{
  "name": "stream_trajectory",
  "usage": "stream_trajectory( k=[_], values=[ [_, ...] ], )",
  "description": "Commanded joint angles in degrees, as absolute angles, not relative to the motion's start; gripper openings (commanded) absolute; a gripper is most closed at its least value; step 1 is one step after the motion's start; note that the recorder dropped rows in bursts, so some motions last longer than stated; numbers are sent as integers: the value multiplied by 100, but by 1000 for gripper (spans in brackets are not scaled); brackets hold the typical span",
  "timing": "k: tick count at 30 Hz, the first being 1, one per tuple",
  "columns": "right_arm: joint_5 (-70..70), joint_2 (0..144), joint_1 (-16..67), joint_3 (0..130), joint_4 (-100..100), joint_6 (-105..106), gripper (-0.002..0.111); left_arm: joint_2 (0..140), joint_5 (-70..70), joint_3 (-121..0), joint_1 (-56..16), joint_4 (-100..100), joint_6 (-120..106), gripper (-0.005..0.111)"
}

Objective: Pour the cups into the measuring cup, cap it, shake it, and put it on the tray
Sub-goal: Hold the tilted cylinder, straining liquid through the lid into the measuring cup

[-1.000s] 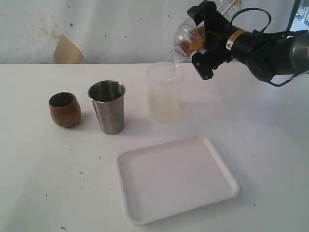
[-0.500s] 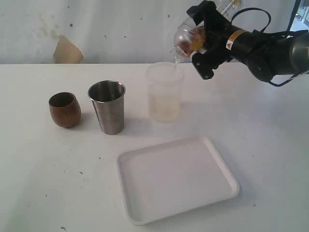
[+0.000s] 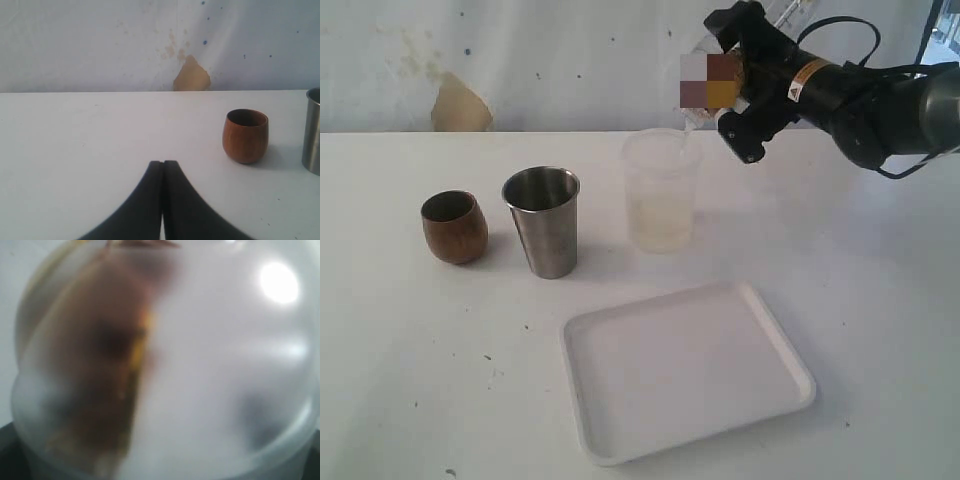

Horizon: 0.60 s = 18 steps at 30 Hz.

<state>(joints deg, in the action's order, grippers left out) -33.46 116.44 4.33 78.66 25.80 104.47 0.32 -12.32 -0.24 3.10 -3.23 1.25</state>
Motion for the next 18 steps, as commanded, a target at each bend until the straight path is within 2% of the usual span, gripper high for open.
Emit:
stream_trajectory(
  k=[1, 18],
  values=[
    [-3642, 11549, 401, 7933, 2545, 10518, 0, 0, -1171, 0, 287, -346, 125, 0],
    [-3738, 11549, 401, 7933, 2556, 10518, 0, 0, -1171, 0, 287, -346, 125, 0]
  ],
)
